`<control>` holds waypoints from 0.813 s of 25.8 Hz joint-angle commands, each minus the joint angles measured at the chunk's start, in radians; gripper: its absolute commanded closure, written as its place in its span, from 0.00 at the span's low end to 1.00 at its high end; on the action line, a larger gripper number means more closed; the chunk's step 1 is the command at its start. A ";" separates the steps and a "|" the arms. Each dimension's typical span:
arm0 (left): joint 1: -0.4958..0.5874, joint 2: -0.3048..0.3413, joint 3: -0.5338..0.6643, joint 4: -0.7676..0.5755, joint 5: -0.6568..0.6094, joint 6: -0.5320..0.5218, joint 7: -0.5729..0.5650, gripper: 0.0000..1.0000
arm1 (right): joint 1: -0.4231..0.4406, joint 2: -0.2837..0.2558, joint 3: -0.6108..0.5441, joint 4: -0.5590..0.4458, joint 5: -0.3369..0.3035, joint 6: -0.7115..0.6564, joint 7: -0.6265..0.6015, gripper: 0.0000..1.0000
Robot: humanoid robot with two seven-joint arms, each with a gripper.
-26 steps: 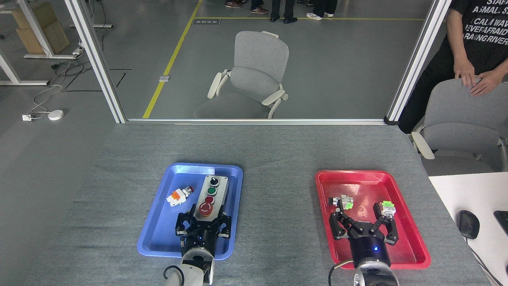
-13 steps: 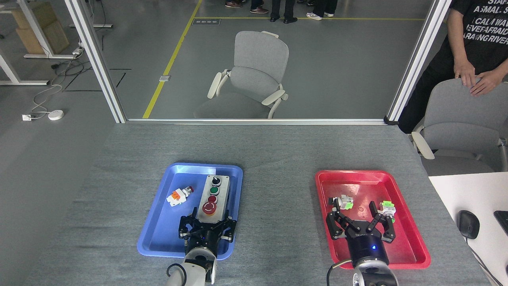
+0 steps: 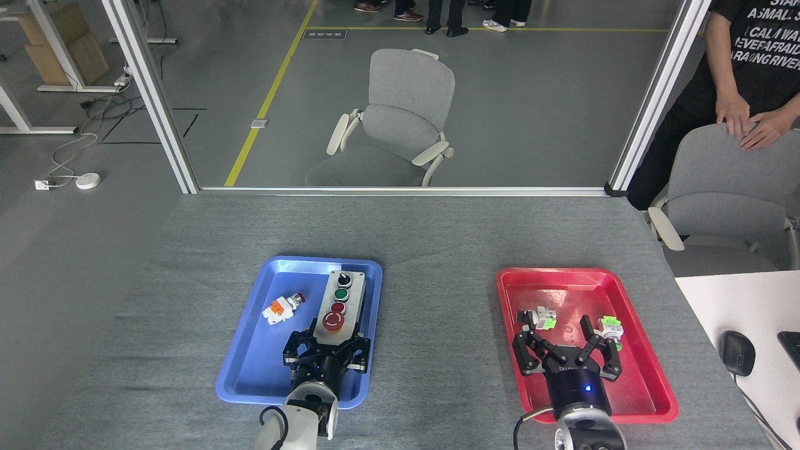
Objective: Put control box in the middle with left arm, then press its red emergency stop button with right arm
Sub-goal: 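Lift the control box and carry it toward the table middle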
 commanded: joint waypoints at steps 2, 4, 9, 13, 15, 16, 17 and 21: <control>-0.008 0.021 0.000 -0.030 -0.003 -0.003 0.013 1.00 | 0.000 0.003 0.002 0.000 0.000 0.003 -0.004 0.02; -0.006 0.055 0.003 -0.076 0.010 -0.032 0.013 1.00 | -0.002 0.002 0.005 -0.003 0.000 0.004 -0.004 0.02; 0.007 0.066 0.003 -0.208 0.089 -0.075 0.005 1.00 | 0.004 0.002 0.005 -0.008 0.000 0.003 -0.006 0.02; 0.052 0.052 -0.001 -0.354 0.094 -0.075 -0.013 1.00 | 0.003 0.005 0.005 -0.020 0.002 0.003 -0.006 0.02; 0.060 0.026 -0.012 -0.394 0.094 -0.075 -0.032 1.00 | 0.003 0.002 0.005 -0.037 0.002 0.003 -0.006 0.02; 0.066 0.000 -0.026 -0.401 0.093 -0.075 -0.039 1.00 | 0.004 0.000 0.005 -0.043 0.002 0.003 -0.004 0.02; 0.070 -0.015 -0.044 -0.403 0.091 -0.074 -0.041 1.00 | 0.007 0.000 0.007 -0.046 0.003 0.001 -0.006 0.02; 0.069 -0.031 -0.139 -0.384 0.094 -0.044 -0.049 1.00 | 0.010 -0.005 0.037 -0.063 0.002 0.014 -0.004 0.02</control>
